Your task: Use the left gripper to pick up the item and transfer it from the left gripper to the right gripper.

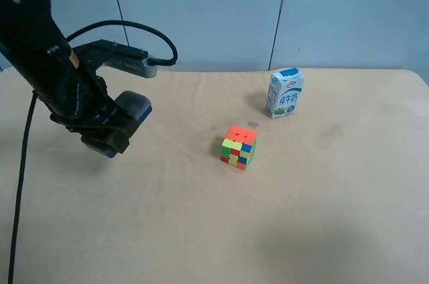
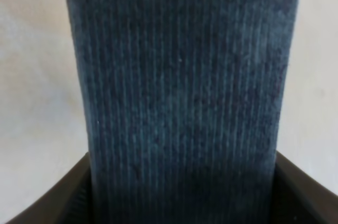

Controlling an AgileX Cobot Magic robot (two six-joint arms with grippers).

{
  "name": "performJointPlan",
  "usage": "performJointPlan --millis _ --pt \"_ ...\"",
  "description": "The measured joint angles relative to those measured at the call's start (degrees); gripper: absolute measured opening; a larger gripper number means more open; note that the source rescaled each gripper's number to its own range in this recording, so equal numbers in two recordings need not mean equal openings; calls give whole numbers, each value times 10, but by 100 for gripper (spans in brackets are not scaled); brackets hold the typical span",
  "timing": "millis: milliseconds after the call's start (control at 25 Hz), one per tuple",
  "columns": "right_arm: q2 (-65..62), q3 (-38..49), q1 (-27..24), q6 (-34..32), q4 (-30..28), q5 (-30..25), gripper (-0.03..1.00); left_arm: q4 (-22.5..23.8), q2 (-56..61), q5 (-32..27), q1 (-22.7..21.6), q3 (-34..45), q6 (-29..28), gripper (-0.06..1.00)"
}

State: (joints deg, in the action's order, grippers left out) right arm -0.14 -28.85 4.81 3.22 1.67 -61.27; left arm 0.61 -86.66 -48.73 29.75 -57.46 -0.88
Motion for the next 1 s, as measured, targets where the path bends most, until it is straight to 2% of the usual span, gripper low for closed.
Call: performJointPlan --millis 360,480,600,840,1000 --pt "0 0 0 0 0 0 99 -10 101 -162 1 0 162 0" --pt "0 0 0 0 0 0 99 -17 111 -195 17 0 203 0" --pt "0 0 0 0 0 0 99 -16 111 -196 56 0 220 0" --pt "0 0 0 0 0 0 99 6 111 -162 160 0 223 0" --pt "0 0 0 0 0 0 99 7 111 -130 203 0 222 0"
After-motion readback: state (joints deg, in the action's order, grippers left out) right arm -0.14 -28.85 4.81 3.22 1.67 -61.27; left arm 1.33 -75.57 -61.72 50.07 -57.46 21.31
